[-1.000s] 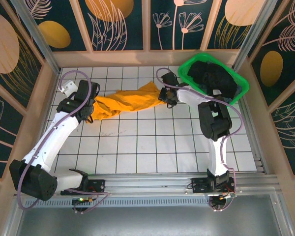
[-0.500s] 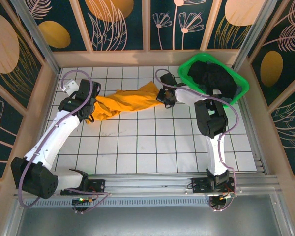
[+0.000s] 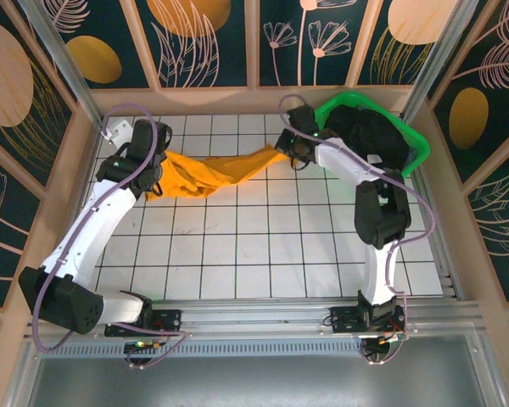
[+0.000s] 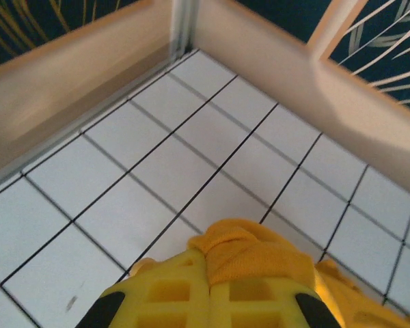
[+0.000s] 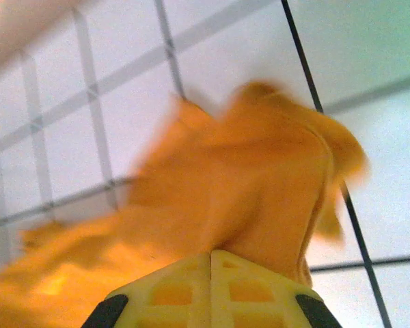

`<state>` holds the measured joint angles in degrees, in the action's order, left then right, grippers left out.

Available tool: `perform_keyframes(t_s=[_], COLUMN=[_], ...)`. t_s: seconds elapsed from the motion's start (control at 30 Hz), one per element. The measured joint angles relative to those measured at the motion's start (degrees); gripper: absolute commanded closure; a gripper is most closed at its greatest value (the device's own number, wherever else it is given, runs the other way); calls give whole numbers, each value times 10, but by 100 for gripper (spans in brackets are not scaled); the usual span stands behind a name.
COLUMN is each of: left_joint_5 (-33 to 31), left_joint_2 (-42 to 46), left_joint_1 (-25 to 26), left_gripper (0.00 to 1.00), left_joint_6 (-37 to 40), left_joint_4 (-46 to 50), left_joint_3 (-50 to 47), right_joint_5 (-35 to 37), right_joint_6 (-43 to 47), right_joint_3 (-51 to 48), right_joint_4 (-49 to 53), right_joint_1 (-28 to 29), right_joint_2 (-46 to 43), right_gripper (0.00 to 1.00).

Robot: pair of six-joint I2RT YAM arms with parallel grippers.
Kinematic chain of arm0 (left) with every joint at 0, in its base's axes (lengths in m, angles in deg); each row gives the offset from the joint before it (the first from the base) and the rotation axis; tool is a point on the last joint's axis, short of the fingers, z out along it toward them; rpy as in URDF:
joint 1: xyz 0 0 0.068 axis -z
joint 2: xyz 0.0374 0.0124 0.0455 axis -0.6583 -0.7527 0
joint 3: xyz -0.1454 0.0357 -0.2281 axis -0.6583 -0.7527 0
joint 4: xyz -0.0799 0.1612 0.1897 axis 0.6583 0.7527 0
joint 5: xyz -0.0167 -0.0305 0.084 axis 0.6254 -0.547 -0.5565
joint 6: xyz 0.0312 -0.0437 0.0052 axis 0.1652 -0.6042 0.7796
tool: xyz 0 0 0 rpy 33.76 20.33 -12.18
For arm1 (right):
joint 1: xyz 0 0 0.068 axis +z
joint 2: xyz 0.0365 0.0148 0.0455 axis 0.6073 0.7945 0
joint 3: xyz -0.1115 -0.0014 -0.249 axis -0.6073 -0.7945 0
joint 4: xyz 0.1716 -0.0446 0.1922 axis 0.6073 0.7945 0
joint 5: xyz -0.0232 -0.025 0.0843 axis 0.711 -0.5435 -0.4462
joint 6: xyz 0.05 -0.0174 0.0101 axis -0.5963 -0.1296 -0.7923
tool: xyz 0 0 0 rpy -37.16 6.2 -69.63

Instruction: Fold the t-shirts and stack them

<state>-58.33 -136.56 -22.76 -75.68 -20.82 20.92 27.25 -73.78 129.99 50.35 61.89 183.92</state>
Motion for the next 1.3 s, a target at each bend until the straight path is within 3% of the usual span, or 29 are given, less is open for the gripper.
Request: perform_keyframes(t_s=[0.27,0.43,0.73,0.9,1.03,1.17,1.3], left_joint_5=[-19,-18,-10,1,-3,-20,1], left_joint_2=[-5,33,203,249,226,143,3], left_joint_1=[0,0,0,0,0,-3,-27], left_gripper=[100,100,100,100,100,100,100], left_joint_6=[39,63,88,90,76,61,52], left_joint_4=[-16,-55,-166,-206,-201,-175,-159], left_joint_3=[125,131,56,35,35,28,9], right_joint_5=[27,41,43,38,38,28,-17], right_joint_6=[56,85,112,109,88,52,16], right_joint_3=[98,97,-19,-81,-102,-111,-110], right_joint_4=[-8,-14,-61,-70,-59,-35,-12], right_joint_1=[-8,-13,-21,-21,-21,-27,-55], right_joint_2=[-94,-157,-341,-423,-426,-360,-216], right_gripper=[100,100,100,100,100,100,76])
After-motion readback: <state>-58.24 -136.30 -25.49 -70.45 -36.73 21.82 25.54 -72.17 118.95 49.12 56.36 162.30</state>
